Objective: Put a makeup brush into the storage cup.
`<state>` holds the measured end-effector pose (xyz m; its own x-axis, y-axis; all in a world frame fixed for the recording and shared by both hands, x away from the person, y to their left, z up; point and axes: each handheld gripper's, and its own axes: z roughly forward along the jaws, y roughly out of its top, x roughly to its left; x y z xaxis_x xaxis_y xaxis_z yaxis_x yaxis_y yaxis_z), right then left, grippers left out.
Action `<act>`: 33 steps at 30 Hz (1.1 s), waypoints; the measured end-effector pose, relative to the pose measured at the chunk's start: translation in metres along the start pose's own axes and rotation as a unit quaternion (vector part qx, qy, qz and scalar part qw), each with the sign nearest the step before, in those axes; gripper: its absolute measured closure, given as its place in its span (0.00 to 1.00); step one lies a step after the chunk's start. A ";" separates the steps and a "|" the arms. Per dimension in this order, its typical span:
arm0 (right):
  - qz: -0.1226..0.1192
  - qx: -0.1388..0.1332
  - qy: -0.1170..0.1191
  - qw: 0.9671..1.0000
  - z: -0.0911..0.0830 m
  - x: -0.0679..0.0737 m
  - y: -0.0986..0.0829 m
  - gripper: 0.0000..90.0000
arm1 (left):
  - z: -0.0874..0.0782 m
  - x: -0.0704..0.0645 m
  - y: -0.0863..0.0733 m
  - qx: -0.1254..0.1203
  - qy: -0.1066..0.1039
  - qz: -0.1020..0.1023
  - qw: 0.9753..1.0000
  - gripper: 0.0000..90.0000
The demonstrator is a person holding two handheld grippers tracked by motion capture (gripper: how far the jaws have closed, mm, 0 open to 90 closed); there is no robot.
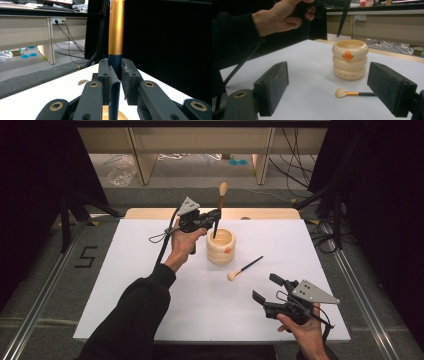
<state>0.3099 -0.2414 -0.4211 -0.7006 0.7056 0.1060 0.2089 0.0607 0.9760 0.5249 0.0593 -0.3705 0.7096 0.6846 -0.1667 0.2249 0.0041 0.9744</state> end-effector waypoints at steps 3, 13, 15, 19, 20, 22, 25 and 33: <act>-0.001 0.000 -0.002 1.000 0.000 0.000 0.000 0.20 | 0.004 -0.001 0.000 -0.003 -0.003 -0.001 1.000 0.88; 0.000 0.000 0.002 1.000 0.000 0.000 0.000 0.21 | 0.015 -0.001 -0.009 0.003 -0.001 0.000 1.000 0.88; -0.001 0.000 0.000 1.000 0.000 0.000 0.000 0.20 | 0.016 0.000 -0.010 0.005 -0.001 0.000 1.000 0.88; -0.001 0.000 0.001 1.000 0.000 0.000 0.000 0.20 | 0.019 0.002 -0.012 0.005 0.003 -0.005 1.000 0.88; -0.001 -0.001 0.003 1.000 0.000 0.000 0.000 0.20 | 0.019 0.002 -0.013 0.006 0.002 0.001 1.000 0.88; 0.000 0.005 -0.001 1.000 -0.001 0.000 0.000 0.20 | 0.021 0.003 -0.015 0.007 0.004 -0.001 1.000 0.88; 0.001 -0.006 0.003 1.000 0.000 0.000 0.000 0.20 | 0.022 0.003 -0.019 0.011 0.004 0.005 1.000 0.88; 0.000 0.005 -0.001 1.000 -0.001 0.000 0.000 0.20 | 0.024 0.003 -0.027 0.019 0.002 0.006 1.000 0.88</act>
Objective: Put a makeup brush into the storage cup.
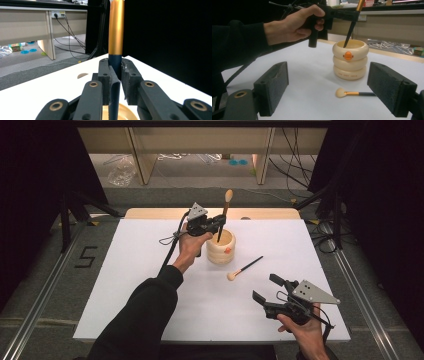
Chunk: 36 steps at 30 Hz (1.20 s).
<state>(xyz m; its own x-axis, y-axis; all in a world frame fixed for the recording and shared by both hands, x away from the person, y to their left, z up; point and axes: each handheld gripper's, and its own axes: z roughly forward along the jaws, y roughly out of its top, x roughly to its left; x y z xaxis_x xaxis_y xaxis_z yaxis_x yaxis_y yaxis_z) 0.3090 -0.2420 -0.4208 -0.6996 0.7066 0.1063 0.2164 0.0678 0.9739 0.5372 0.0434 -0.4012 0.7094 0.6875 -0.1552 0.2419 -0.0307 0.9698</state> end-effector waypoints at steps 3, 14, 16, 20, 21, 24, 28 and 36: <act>0.003 -0.009 0.004 1.000 0.001 0.000 -0.001 0.20 | 0.000 0.001 -0.002 0.003 0.002 -0.002 1.000 0.88; -0.001 0.001 0.000 1.000 0.000 0.000 0.000 0.20 | 0.003 0.002 -0.017 0.024 0.002 0.004 1.000 0.88; -0.001 0.001 0.000 1.000 0.000 0.000 0.000 0.21 | 0.003 0.001 -0.018 0.025 -0.001 0.002 1.000 0.88; 0.002 -0.009 0.004 1.000 0.001 0.000 -0.001 0.20 | 0.003 0.001 -0.020 0.038 -0.001 0.009 0.999 0.88; 0.001 -0.008 0.001 1.000 0.001 0.000 0.000 0.21 | 0.003 0.001 -0.020 0.040 0.000 0.009 0.999 0.87; 0.001 -0.003 0.005 1.000 0.000 0.000 0.000 0.21 | 0.002 0.002 -0.021 0.048 -0.001 0.009 0.999 0.87; 0.000 0.001 0.000 1.000 0.000 0.000 0.000 0.21 | 0.000 0.004 -0.022 0.061 -0.003 0.015 0.998 0.87; 0.002 -0.003 0.004 1.000 0.001 0.000 0.000 0.21 | -0.004 0.006 -0.019 0.071 -0.005 0.026 0.997 0.71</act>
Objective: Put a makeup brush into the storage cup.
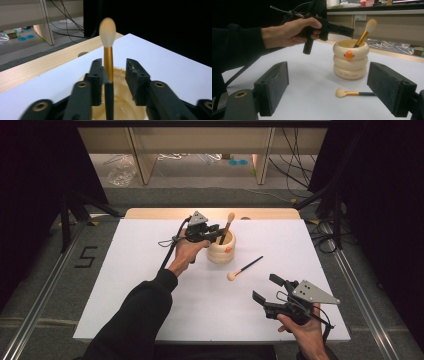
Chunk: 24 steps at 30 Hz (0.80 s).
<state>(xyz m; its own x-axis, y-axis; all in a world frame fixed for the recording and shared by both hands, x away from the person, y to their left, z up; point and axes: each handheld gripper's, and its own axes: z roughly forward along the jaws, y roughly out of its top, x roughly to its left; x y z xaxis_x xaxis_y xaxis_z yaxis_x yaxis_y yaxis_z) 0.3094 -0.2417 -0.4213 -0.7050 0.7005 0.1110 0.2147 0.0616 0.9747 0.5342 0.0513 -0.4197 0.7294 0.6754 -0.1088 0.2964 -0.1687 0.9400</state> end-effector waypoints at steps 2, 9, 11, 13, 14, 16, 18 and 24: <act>0.001 -0.001 0.001 1.000 0.000 0.000 0.000 0.21 | -0.002 0.000 0.001 0.000 0.000 0.001 1.000 0.65; -0.002 0.004 -0.005 1.000 -0.001 0.000 0.000 0.21 | -0.015 0.002 0.009 -0.005 0.010 -0.008 1.000 0.48; -0.001 0.004 -0.005 1.000 -0.001 0.000 0.000 0.21 | -0.019 0.002 0.011 -0.008 0.013 -0.012 1.000 0.45; -0.002 0.004 -0.005 1.000 0.000 0.000 0.000 0.21 | -0.025 0.003 0.013 -0.011 0.015 -0.015 1.000 0.43; -0.003 -0.001 -0.005 1.000 0.000 0.000 0.000 0.21 | -0.027 0.003 0.015 -0.013 0.014 -0.017 1.000 0.42; -0.003 -0.001 -0.002 1.000 0.000 0.000 0.000 0.21 | -0.031 0.003 0.017 -0.011 0.008 -0.020 1.000 0.40; -0.003 -0.001 -0.002 1.000 0.000 0.000 0.000 0.21 | -0.037 0.002 0.018 -0.007 -0.001 -0.022 1.000 0.37; -0.001 0.004 -0.007 1.000 -0.001 0.000 0.000 0.21 | -0.058 -0.001 0.018 0.000 -0.006 -0.017 1.000 0.32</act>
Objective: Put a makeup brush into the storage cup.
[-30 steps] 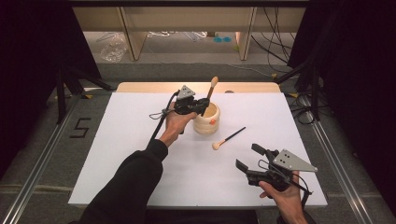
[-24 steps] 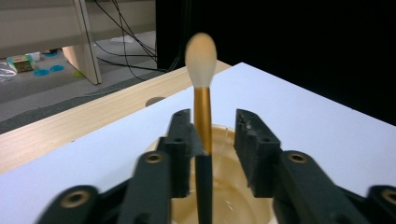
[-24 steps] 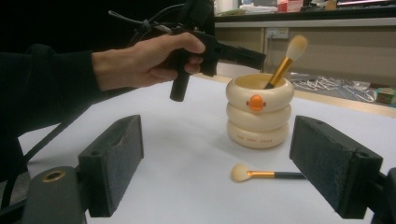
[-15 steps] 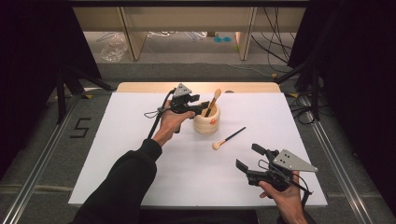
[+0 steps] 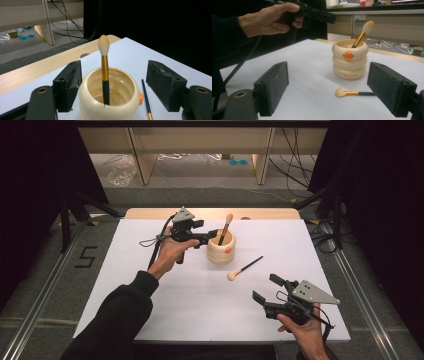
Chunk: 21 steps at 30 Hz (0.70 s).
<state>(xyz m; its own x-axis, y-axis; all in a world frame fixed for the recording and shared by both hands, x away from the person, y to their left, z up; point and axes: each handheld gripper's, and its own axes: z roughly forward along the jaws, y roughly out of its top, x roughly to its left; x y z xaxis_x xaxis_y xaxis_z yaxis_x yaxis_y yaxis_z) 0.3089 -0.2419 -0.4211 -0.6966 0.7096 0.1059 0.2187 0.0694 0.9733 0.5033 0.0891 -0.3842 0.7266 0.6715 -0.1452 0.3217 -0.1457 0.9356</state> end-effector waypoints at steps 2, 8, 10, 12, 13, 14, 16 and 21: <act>0.000 -0.007 0.004 1.000 0.001 0.000 0.000 0.21 | -0.008 -0.001 -0.002 0.001 0.001 0.002 1.000 0.30; -0.002 -0.005 0.002 1.000 0.001 0.000 0.000 0.21 | -0.030 -0.007 -0.009 -0.001 0.002 -0.003 1.000 0.27; -0.002 -0.006 0.003 1.000 0.001 0.000 0.000 0.21 | -0.038 -0.009 -0.013 -0.003 0.004 0.000 1.000 0.27; -0.001 -0.006 0.002 1.000 0.001 0.000 0.000 0.21 | -0.045 -0.010 -0.016 -0.006 0.001 -0.004 1.000 0.27; -0.001 -0.005 -0.001 1.000 0.001 0.000 0.000 0.21 | -0.049 -0.011 -0.017 -0.006 0.004 -0.003 1.000 0.26; -0.001 -0.005 0.001 1.000 0.001 0.000 0.000 0.21 | -0.054 -0.011 -0.020 -0.009 0.004 -0.005 1.000 0.26; -0.001 -0.006 0.003 1.000 0.001 0.000 0.000 0.21 | -0.061 -0.014 -0.023 -0.007 0.006 -0.003 1.000 0.26; 0.001 -0.011 0.005 1.000 0.001 0.001 0.000 0.21 | -0.078 -0.019 -0.034 -0.007 0.004 0.002 1.000 0.25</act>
<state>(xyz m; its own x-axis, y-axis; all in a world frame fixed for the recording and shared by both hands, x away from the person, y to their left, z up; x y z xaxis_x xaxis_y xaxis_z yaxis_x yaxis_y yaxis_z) 0.3095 -0.2404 -0.4212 -0.7027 0.7031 0.1089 0.2044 0.0528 0.9775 0.4310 0.1378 -0.3885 0.7232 0.6764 -0.1392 0.3108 -0.1389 0.9403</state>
